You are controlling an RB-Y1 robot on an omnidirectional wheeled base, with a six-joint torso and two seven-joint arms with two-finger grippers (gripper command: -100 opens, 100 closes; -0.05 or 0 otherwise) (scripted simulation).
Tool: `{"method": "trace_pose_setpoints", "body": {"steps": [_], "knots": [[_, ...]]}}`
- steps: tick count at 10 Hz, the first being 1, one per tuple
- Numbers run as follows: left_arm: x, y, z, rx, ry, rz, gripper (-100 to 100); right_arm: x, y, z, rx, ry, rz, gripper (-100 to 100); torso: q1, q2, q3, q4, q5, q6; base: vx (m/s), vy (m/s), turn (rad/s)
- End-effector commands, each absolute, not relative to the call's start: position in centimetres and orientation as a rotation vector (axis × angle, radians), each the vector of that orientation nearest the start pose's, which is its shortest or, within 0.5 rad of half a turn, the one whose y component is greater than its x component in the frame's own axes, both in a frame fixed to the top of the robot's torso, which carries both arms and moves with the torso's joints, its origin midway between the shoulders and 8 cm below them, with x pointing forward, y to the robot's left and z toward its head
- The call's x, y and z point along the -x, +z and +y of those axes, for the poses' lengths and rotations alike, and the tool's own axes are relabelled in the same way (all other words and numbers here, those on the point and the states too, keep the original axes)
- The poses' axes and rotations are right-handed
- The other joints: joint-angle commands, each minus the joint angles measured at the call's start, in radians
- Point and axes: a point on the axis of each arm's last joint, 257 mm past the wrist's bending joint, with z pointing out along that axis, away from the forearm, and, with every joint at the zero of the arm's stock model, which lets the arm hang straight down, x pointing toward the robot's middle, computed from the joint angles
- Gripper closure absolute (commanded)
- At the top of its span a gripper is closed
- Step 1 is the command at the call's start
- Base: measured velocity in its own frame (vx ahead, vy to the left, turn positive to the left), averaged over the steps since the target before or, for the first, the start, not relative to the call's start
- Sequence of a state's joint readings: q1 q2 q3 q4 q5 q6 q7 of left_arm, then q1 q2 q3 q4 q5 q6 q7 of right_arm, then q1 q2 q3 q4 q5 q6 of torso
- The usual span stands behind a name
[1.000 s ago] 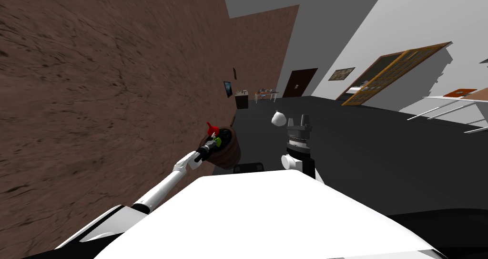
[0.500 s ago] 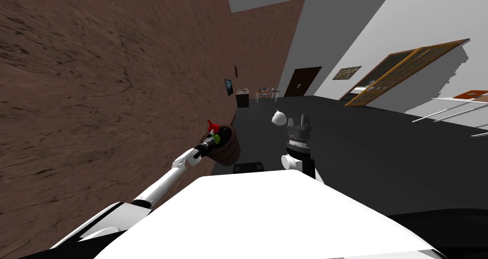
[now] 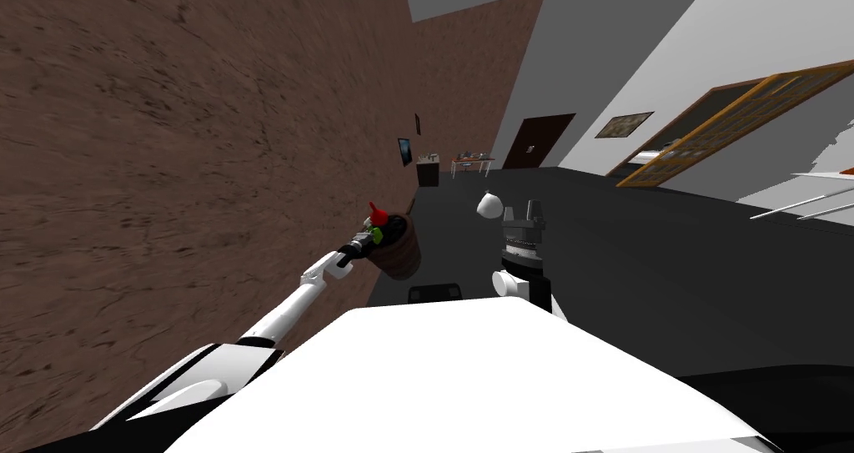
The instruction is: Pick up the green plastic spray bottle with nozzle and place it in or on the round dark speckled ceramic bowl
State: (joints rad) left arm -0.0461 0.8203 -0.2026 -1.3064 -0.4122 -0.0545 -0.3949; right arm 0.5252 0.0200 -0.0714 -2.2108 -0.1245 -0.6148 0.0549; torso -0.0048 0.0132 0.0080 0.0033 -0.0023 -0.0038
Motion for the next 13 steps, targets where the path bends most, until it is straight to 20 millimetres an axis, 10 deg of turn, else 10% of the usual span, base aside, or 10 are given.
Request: {"method": "trace_pose_setpoints", "body": {"steps": [1, 13], "knots": [[-53.5, -25.3, 44.7, -0.081, 0.044, 1.811, 100, -32.5, 0.8, -32.5, -0.701, 1.240, 0.506, 0, 0.000, 0.000, 0.000, 0.000, 0.000, 0.000, -0.083, -0.019, 0.051], [-51.3, -24.0, 40.5, -0.151, -0.138, 1.828, 100, -32.5, 0.8, -32.5, -0.701, 1.240, 0.506, 0, 0.015, -0.014, -0.009, -0.005, 0.004, 0.002, 0.002, 0.118, 0.017]]}}
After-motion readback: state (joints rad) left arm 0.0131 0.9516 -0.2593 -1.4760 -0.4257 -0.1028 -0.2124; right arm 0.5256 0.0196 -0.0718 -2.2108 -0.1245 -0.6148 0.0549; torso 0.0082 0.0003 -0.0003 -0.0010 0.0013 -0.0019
